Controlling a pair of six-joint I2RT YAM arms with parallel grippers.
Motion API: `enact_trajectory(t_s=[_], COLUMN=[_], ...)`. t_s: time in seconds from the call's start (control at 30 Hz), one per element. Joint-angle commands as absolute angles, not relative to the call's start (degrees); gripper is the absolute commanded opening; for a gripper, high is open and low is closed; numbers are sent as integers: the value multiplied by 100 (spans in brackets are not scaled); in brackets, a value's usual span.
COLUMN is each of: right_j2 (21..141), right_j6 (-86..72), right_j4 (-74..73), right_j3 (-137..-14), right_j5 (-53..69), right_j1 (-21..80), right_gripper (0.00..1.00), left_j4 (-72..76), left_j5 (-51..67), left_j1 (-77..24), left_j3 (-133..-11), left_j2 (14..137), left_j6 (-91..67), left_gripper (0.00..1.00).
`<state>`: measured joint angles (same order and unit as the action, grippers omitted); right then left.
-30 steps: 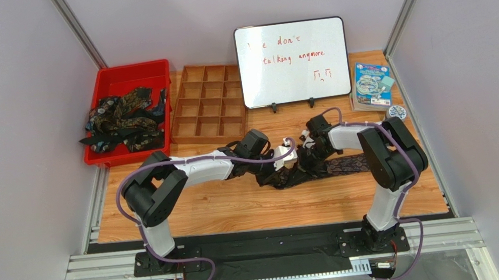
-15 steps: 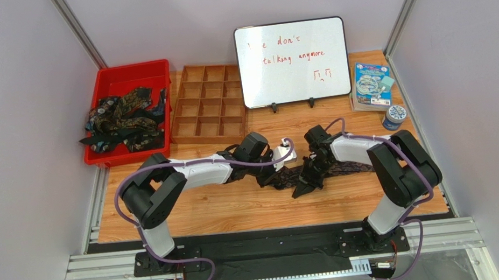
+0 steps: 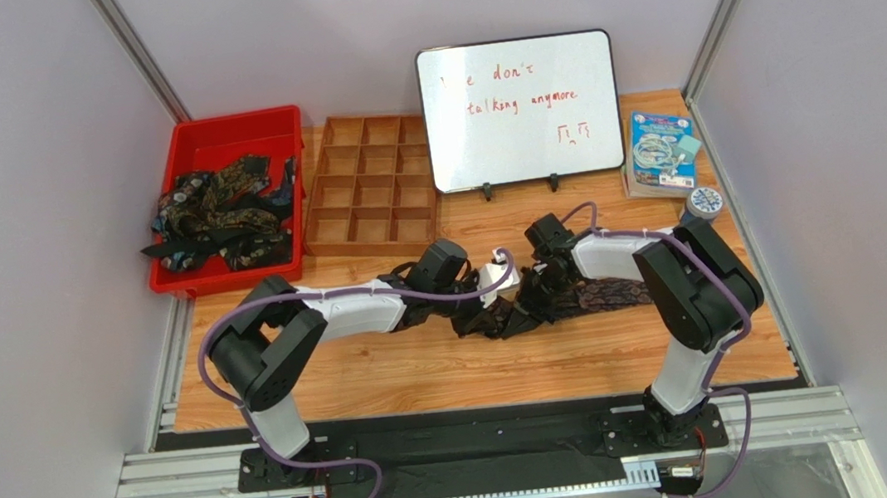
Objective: Roll the ties
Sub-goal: Roll the tie at the center of the board.
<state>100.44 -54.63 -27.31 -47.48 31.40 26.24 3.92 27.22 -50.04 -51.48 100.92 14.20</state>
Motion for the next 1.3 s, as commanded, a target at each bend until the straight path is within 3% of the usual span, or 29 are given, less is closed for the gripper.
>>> enact_trajectory(t_s=[0.0,0.23,0.43,0.63,0.8,1.1,1.27], right_j2=[10731,10328,9082,8657,9078,11019,11057], right_j6=[-5362,-4600,-2896,-1364,-835,-975,-1028], right_j4=[-2075,-2047,-3487,-5033,-5036,-4887,-5036], right_j3=[-4430,-4412,-4920,-5677,-5721,-6230,-6328], right_j5=[1503,2063,2872,2936,2453,2013,2012], right_j1=[2646,2637,2295,1618,1020,766,580], right_gripper=[0,0,0,0,0,0,0], left_j4=[264,-298,-561,-923,-993,-887,-975], left_j5=[3559,3508,2752,2575,2487,2663,3014], left_j1=[-5001,-5001,-4992,-5001,-5001,-4992,-5001], left_j3=[-5019,-4896,-5035,-5344,-5414,-5326,-5151], left_j2=[10081,10098,10195,10318,10318,9941,9712], left_j6=[1573,2320,2723,3181,3559,4200,4868], left_gripper=[5,5,6,6,6,6,6])
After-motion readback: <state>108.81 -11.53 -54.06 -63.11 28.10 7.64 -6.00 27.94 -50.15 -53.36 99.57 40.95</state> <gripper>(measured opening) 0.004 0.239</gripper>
